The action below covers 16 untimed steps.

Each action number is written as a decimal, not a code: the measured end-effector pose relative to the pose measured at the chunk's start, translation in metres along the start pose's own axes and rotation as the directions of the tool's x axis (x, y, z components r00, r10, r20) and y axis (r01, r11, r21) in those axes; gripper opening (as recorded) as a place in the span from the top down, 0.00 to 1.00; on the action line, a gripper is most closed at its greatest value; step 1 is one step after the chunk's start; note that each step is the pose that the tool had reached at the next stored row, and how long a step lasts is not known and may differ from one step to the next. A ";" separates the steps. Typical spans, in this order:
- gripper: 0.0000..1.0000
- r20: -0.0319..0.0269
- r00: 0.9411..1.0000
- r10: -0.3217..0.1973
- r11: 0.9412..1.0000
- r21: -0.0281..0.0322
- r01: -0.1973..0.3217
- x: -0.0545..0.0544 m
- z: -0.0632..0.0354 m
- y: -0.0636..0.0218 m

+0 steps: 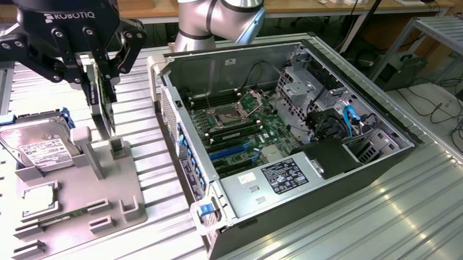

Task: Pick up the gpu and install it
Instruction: 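Pick up the gpu and move the gpu toward the slot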

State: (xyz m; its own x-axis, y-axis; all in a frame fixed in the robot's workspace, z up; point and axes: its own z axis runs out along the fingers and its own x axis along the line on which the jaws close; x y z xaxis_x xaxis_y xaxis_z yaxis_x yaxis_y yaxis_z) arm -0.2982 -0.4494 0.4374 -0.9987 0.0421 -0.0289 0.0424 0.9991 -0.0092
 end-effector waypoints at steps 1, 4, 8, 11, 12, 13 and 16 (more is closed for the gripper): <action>0.72 0.000 1.000 0.000 1.000 0.000 0.000 -0.003 0.0000 0.0001; 0.72 0.000 1.000 0.000 1.000 0.000 0.000 -0.010 0.0003 0.0005; 0.72 0.000 1.000 0.000 1.000 0.000 0.000 -0.021 0.0006 0.0009; 0.72 0.000 1.000 0.000 1.000 0.000 0.000 -0.029 0.0009 0.0012; 0.72 0.000 1.000 0.000 1.000 0.000 0.000 -0.032 0.0009 0.0014; 0.72 0.000 1.000 0.000 1.000 0.000 0.000 -0.035 0.0011 0.0015; 0.72 0.000 1.000 0.000 1.000 0.000 0.000 -0.040 0.0012 0.0017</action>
State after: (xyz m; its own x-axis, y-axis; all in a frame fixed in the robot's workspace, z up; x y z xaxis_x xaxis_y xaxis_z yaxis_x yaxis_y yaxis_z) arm -0.2577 -0.4493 0.4374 -0.9987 0.0422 -0.0289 0.0425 0.9991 -0.0092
